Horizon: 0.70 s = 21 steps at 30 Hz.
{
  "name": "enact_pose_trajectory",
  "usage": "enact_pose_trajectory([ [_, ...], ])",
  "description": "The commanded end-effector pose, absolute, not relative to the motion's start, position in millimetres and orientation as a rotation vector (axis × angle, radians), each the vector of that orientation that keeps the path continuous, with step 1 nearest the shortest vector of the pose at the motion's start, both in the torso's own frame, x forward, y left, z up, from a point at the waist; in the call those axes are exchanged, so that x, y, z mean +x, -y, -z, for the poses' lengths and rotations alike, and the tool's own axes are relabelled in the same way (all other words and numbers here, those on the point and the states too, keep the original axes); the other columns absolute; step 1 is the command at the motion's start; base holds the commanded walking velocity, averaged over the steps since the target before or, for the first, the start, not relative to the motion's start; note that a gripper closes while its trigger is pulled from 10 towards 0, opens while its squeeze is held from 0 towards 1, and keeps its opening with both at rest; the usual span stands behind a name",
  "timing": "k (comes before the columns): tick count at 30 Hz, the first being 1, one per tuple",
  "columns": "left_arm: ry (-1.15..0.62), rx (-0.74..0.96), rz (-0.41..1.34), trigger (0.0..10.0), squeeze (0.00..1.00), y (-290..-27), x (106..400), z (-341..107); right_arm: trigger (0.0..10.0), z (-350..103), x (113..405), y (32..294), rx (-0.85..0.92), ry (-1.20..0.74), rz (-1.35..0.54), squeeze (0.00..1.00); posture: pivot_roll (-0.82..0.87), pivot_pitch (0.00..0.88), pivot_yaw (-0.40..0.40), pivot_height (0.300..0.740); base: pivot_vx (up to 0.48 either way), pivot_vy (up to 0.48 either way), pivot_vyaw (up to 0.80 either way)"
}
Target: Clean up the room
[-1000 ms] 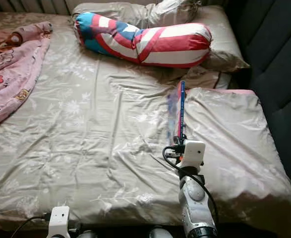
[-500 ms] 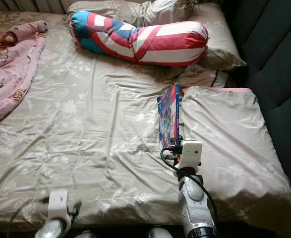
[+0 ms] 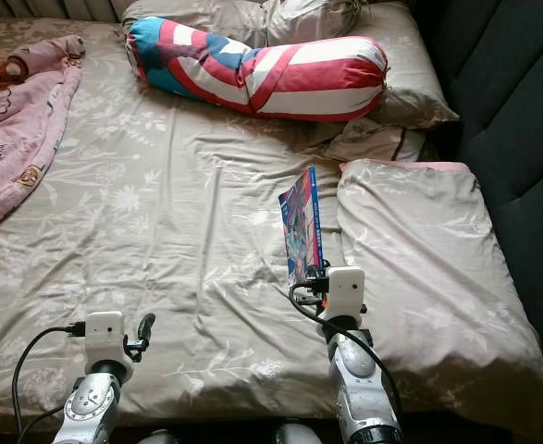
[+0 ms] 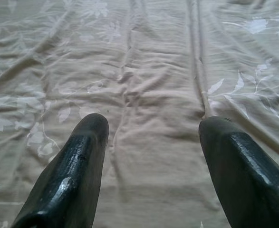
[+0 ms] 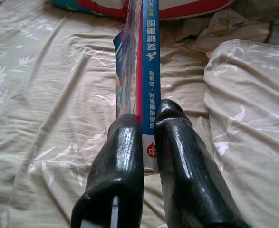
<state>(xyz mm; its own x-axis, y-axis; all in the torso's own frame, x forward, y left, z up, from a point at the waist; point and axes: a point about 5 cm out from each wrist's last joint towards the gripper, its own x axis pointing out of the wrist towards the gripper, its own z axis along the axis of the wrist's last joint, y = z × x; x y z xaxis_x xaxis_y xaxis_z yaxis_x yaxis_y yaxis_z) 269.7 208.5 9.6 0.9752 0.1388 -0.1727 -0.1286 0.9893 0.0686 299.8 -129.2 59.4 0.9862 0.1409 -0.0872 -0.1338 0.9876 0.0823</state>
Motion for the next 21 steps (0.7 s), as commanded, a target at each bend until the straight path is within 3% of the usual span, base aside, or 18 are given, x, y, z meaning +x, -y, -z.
enact_pose_trajectory([
  [1, -0.194, 0.044, -0.134, 10.0, 0.0, -207.1, 264.4, -4.7, 10.0, -61.0, 299.1, 131.4, 0.07, -0.076, -0.134, 0.0, -0.06, 0.252, -0.109, 0.698, 0.0, 0.0, 0.0],
  [14, -0.158, 0.043, -0.111, 10.0, 0.0, -201.8, 271.1, -12.1, 10.0, -63.5, 298.0, 135.8, 0.076, -0.059, -0.108, 0.0, -0.07, 0.254, -0.107, 0.688, 0.0, 0.0, 0.0],
  [21, -0.156, 0.049, -0.105, 10.0, 0.0, -201.8, 271.6, -12.7, 10.0, -68.8, 298.1, 134.3, 0.095, -0.013, -0.109, 0.0, -0.06, 0.256, -0.106, 0.655, 0.0, 0.0, 0.0],
])
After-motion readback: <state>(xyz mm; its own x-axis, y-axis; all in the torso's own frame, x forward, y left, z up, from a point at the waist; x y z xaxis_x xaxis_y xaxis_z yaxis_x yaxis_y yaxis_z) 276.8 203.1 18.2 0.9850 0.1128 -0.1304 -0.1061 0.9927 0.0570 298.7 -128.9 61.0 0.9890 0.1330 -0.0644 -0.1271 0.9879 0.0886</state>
